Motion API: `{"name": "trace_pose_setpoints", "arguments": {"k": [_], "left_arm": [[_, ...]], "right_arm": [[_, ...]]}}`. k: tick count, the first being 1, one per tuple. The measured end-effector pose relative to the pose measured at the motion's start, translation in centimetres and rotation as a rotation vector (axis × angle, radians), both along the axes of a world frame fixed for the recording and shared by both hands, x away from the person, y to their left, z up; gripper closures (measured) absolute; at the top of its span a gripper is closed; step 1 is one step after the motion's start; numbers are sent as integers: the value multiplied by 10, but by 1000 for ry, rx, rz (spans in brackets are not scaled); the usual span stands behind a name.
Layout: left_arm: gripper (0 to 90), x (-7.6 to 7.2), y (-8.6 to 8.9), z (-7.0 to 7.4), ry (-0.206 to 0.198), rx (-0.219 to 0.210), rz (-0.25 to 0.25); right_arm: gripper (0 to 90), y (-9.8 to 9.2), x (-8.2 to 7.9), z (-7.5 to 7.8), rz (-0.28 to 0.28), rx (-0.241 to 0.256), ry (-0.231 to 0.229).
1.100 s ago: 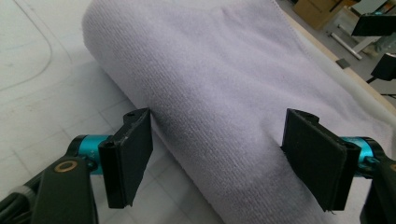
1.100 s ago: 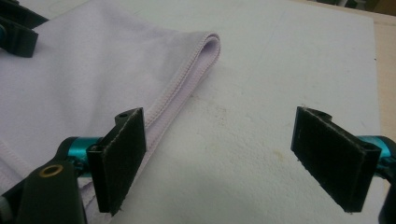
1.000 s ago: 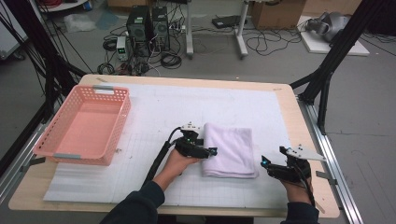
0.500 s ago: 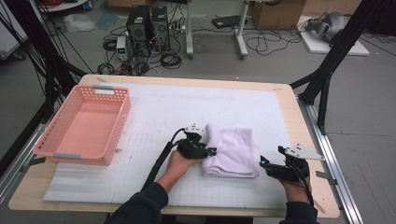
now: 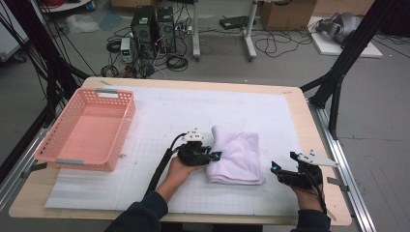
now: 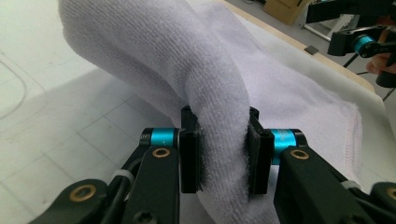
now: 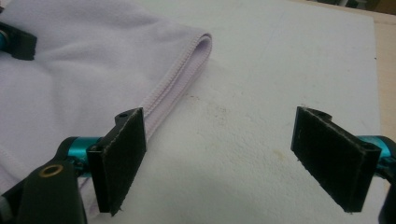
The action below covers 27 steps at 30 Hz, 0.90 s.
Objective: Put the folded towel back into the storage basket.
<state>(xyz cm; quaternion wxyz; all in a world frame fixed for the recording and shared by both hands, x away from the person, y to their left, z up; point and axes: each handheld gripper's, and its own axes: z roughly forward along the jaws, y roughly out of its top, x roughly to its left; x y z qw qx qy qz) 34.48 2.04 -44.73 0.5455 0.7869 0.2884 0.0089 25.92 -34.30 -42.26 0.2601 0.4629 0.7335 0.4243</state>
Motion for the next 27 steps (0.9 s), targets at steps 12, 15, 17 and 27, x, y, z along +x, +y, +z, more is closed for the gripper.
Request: {"name": "trace_pose_setpoints", "arguments": {"k": [12,15,17,27], "left_arm": [[717,-7,44,14,-119,5,-35],[717,-8,51,17,-134,-2,-29],[718,-9,59,20,-151,-1,-27],[723,-15,93,45,-214,-27,-25]], "right_arm": [[169,2,0,0,6,-3,-2],[170,2,0,0,5,-1,-1],[170,3,1,0,8,-5,-5],[169,6,3,-1,21,-1,-3]]}}
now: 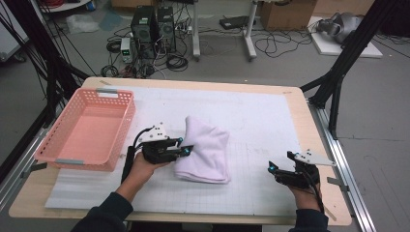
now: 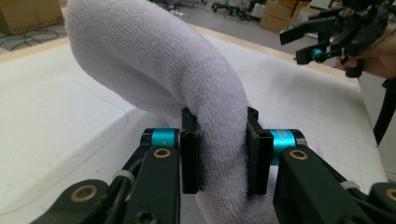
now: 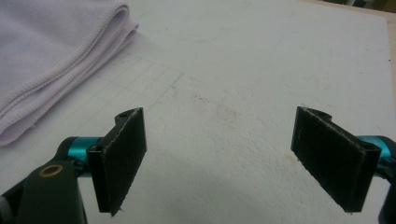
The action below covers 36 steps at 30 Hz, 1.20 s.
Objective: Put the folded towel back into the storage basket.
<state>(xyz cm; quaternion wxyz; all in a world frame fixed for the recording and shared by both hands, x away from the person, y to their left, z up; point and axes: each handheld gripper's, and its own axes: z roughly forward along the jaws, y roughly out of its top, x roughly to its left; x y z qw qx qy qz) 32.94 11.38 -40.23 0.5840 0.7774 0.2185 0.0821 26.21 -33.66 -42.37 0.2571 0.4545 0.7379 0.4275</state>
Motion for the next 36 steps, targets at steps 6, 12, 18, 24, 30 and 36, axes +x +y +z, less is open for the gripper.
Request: {"name": "trace_pose_setpoints", "arguments": {"k": [6,12,18,24,30,36], "left_arm": [[730,1,19,15,-25,-19,22],[734,0,33,27,-57,-30,27],[734,1,52,42,-86,-35,38],[733,2,74,56,-109,-39,46],[733,2,93,65,-120,-55,64],[733,6,115,76,-137,-82,73]], "right_arm": [[169,1,1,-1,1,-2,2],[169,2,2,-1,5,-3,1],[169,4,2,-1,4,-1,4],[169,4,2,-1,5,-1,5],[170,4,3,-1,2,-4,4],[169,4,3,0,0,-4,-2]]}}
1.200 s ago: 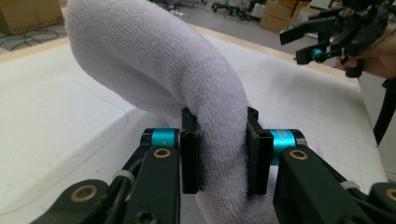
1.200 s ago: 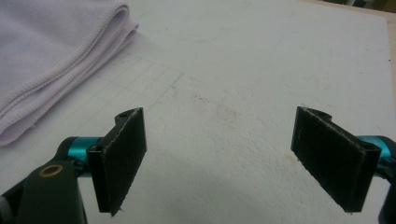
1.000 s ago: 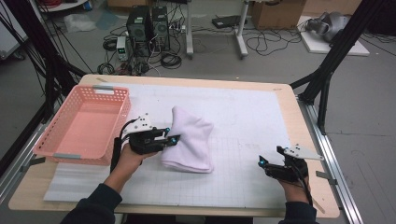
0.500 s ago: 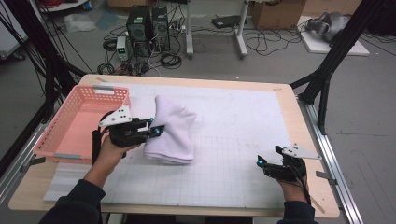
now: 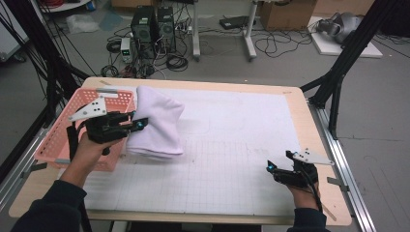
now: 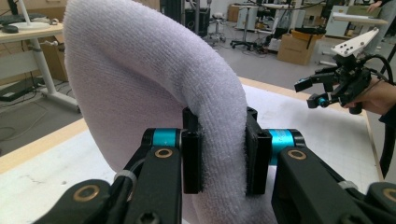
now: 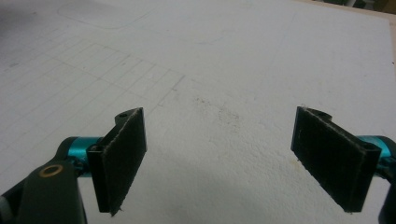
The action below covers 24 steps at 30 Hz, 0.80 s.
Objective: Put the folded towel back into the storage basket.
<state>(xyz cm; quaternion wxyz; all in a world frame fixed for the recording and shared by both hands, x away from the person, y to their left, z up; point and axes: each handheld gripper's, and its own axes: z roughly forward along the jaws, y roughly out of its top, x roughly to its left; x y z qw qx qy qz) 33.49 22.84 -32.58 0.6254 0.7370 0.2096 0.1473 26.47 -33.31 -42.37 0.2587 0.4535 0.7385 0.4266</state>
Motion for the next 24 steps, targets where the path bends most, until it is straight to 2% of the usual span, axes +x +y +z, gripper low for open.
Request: {"name": "trace_pose_setpoints", "arguments": {"k": [4,6,11,12,16,18,19,20,24], "left_arm": [[733,3,13,8,-11,-18,-14],[733,4,26,15,-24,-38,-22],[732,4,43,23,-38,-48,-19],[732,4,52,27,-41,-54,-13],[732,7,69,33,-38,-61,-1],[732,8,73,34,-40,-64,4],[732,8,82,36,-40,-69,17],[732,8,82,36,-40,-69,17],[732,8,102,39,-37,-68,46]], "right_arm": [[169,0,-1,0,-3,-1,2],[170,0,0,-1,-3,-8,-1],[169,2,0,0,-2,-13,3],[170,3,0,-1,-7,-12,7],[170,4,2,-1,-1,-18,6],[170,5,2,-1,-2,-15,10],[170,6,2,-1,-1,-18,10],[170,6,2,-1,-1,-18,10],[170,6,2,-2,-3,-31,8]]}}
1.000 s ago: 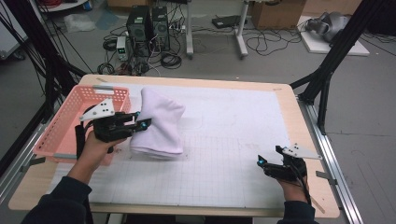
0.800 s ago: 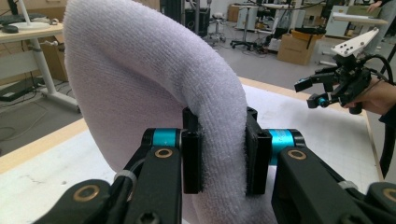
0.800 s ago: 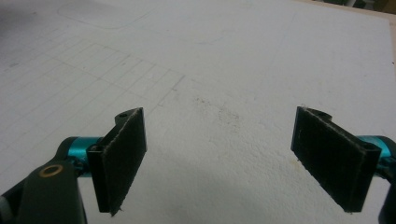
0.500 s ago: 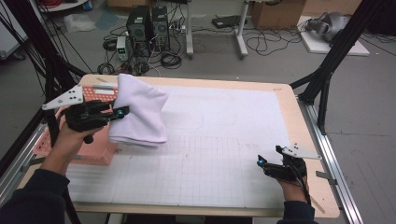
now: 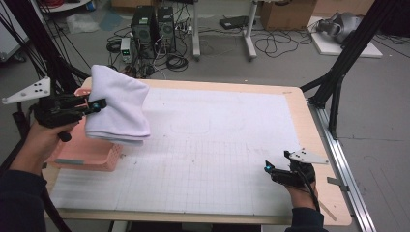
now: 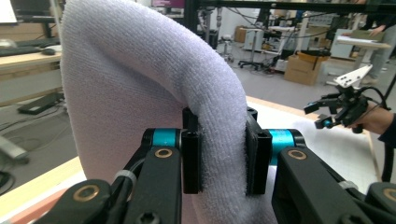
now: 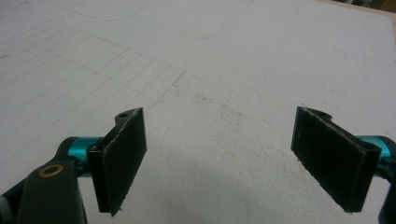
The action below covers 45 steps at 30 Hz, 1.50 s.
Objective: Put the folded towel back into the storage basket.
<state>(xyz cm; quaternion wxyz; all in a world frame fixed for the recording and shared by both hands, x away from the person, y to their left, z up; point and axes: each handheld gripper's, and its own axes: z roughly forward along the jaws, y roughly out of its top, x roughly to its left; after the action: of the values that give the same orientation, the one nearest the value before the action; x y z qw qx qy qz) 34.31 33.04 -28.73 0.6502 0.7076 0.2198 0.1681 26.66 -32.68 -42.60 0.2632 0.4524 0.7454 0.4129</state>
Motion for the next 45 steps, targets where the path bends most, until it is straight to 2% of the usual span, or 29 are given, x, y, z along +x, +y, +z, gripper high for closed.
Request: {"name": "trace_pose_setpoints", "arguments": {"k": [6,7,11,12,14,18,19,21,24,25,28,30,31,35,42,45], "left_arm": [[732,-1,32,5,4,7,42],[732,-1,32,5,4,7,42],[731,-1,55,10,7,17,64],[731,-1,55,10,7,17,64],[732,-2,69,12,18,41,84],[732,-3,88,12,32,65,120],[732,-3,88,12,32,65,120],[732,-3,93,6,55,106,130],[732,-2,92,-3,62,141,123],[732,-2,92,-3,62,141,123],[732,0,90,-12,46,186,107],[731,1,90,-13,50,199,112],[731,3,93,-15,68,221,122],[731,4,93,-17,83,224,113],[729,8,72,-21,66,212,6],[728,18,71,-34,112,241,30]], "right_arm": [[169,0,0,0,-2,-13,-8],[170,1,0,-1,-2,-14,-8],[170,3,0,-1,1,-21,-7],[170,3,0,-1,1,-21,-7],[170,6,0,-1,6,-49,-1],[170,8,0,-2,13,-57,-1],[170,9,0,-2,13,-57,0],[170,10,0,-2,17,-56,2],[170,11,1,-2,23,-64,4],[170,11,1,-2,24,-65,4],[170,12,1,-1,32,-67,6],[170,13,0,-1,34,-67,5],[170,12,0,-1,32,-67,-3],[170,11,0,-1,30,-66,1],[170,12,0,-1,34,-62,0],[170,14,1,-1,39,-62,3]]}}
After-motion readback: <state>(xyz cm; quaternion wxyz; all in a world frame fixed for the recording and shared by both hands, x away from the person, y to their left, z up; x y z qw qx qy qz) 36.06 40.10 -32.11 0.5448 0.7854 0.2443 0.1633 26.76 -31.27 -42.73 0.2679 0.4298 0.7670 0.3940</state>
